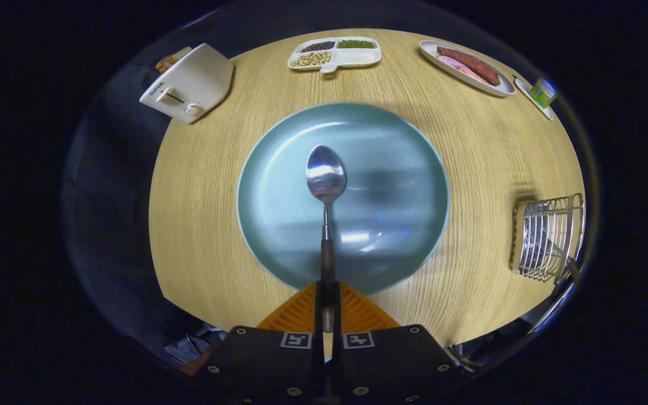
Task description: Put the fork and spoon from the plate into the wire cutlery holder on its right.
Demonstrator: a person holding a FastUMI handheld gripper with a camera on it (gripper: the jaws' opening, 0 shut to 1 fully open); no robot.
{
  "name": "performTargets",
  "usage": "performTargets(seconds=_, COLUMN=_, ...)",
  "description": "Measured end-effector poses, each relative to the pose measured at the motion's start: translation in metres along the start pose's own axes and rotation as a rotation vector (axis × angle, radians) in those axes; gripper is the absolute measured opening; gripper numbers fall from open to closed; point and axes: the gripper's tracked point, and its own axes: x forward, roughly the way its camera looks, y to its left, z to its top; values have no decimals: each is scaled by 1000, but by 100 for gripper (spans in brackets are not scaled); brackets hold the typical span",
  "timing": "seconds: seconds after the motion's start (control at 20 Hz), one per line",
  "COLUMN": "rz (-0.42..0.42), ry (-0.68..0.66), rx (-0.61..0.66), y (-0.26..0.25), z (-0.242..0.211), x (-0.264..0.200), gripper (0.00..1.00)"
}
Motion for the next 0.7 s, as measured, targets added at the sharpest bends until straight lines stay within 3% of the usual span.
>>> performTargets(seconds=0.25, rz=6, ry=-14, rx=21, y=1, z=13, x=2, gripper=7)
performTargets(seconds=0.5, rz=-1, ry=-28, rx=22, y=1, z=23, x=14, gripper=18)
performTargets(seconds=0.7, rz=-16, ry=-1, rx=4, y=2, z=18, x=22, gripper=16)
